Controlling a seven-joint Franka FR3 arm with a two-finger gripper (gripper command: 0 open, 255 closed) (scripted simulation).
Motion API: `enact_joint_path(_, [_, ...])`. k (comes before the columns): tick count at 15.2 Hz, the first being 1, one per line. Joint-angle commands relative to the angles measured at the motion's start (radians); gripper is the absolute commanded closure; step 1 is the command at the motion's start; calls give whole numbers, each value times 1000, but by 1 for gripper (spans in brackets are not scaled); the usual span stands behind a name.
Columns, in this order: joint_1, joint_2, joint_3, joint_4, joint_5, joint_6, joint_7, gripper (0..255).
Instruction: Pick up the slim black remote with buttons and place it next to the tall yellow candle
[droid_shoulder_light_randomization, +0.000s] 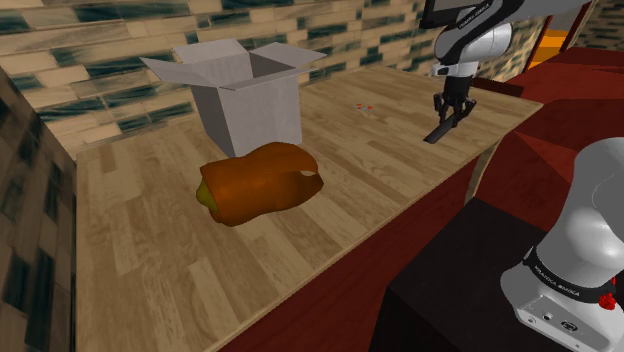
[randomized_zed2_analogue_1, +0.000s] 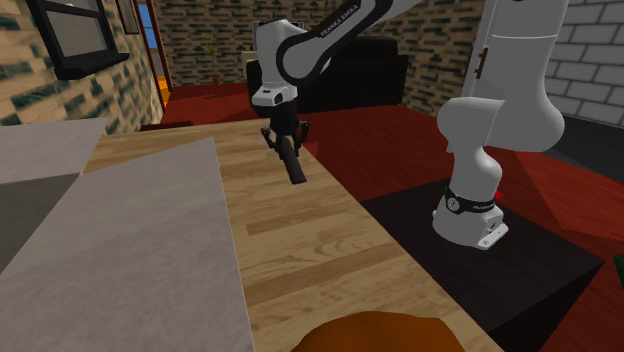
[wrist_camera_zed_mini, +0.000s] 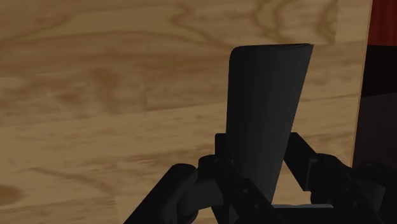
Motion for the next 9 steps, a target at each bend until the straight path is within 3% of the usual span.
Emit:
enact_joint_path(1, [11, -27, -7, 12, -30, -24, 21, 255])
enact_joint_path(9, [33, -129, -9, 71, -131, -130, 93, 255])
